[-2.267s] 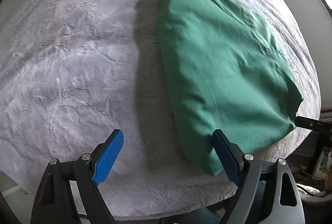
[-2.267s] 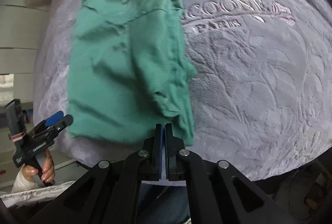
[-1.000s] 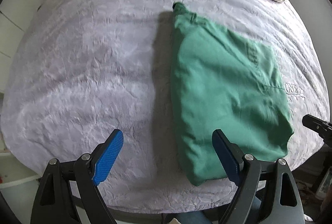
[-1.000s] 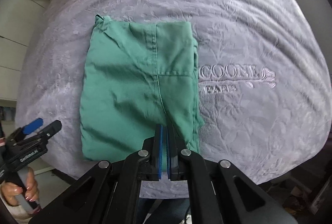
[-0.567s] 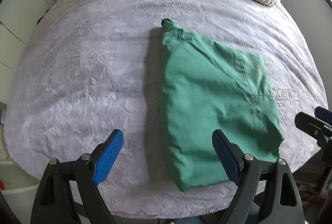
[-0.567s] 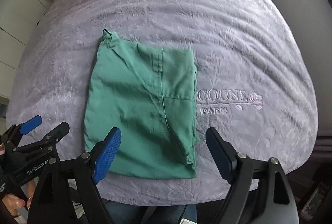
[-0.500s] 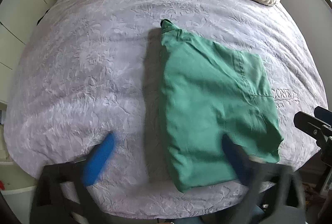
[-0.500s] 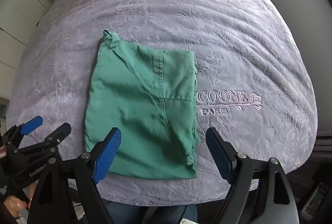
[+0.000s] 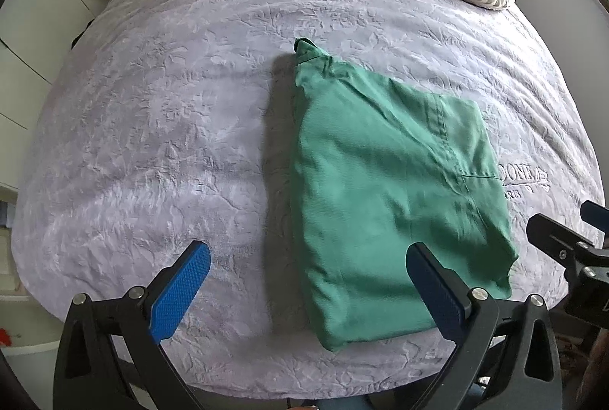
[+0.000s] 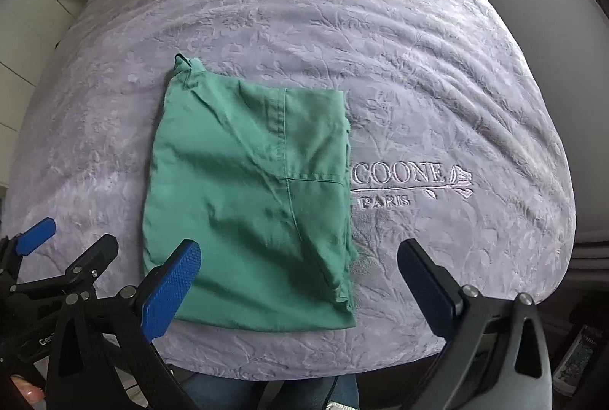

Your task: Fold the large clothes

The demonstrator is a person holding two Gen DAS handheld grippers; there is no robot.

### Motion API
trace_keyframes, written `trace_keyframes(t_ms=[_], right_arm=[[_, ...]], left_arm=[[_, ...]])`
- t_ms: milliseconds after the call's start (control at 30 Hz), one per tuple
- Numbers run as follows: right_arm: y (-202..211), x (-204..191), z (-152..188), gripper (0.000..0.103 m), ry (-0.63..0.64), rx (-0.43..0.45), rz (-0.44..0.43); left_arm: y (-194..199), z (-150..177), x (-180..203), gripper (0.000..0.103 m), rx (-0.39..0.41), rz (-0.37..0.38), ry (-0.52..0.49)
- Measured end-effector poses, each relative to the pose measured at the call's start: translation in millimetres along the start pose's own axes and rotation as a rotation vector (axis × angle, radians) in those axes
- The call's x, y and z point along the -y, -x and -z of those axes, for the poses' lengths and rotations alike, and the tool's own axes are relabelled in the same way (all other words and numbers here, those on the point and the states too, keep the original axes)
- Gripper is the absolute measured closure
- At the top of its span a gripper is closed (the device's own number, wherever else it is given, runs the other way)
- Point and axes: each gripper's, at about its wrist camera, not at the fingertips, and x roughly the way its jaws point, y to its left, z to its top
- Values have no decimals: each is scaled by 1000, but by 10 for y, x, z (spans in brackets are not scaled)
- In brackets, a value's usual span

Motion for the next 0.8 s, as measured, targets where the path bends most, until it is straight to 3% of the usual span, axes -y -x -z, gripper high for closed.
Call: trace_keyframes(t_ms=[800], right_arm=[[-8, -21, -5, 0, 7, 1, 15]], left_arm=[[14, -4, 40, 0, 3, -9, -11]])
